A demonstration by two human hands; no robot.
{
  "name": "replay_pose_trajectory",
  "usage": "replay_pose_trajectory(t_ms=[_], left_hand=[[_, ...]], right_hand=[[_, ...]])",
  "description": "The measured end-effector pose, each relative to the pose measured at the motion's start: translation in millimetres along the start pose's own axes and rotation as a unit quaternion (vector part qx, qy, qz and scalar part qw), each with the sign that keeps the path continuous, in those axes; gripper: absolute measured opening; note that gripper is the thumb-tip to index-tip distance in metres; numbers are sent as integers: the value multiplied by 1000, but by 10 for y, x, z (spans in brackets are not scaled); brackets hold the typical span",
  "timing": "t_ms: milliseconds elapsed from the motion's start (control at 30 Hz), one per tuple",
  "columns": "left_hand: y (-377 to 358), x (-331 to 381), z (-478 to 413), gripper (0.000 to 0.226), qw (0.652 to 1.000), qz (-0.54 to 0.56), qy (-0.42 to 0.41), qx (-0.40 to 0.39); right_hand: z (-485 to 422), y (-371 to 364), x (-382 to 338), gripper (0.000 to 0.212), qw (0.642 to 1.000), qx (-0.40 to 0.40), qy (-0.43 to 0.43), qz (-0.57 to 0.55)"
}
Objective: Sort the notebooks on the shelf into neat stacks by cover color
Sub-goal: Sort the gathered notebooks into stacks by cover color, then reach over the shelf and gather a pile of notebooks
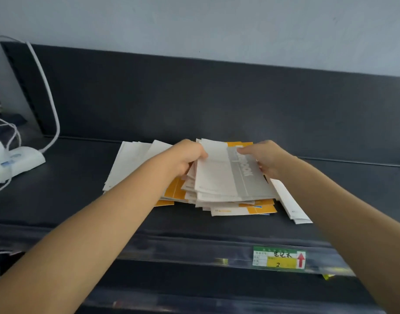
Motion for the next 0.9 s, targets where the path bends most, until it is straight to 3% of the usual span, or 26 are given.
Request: replay_pose_trajectory(t_ms=[100,200,433,767,900], left_hand=[[-99,-35,-83,53,999,-41,-25,18],[-153,60,-79,68,985,-129,-105,53],[-787,442,243,63,917,-288,-272,38],[-2782,755,924,71,812,-453,-367,28],[-3860,900,1193,75,795,-471,-382,0]], right_hand=[[-53,-18,147,43,1000,17,7,7],[-87,35,235,43,997,67,29,37],[56,607,271,39,985,123,113,51],[327,2678,810,53,953,184,148,191],[457,3829,1198,62,929,228,138,256]])
Point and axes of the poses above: each hand's wrist, its own z-axis away from the middle knuckle, its own y-axis out of the back of the hand, x = y × z, the point moved 5 cm from there along -z, towards the middle knuckle, and after that the axes turned 6 degrees about x, right-handed, at the moved point
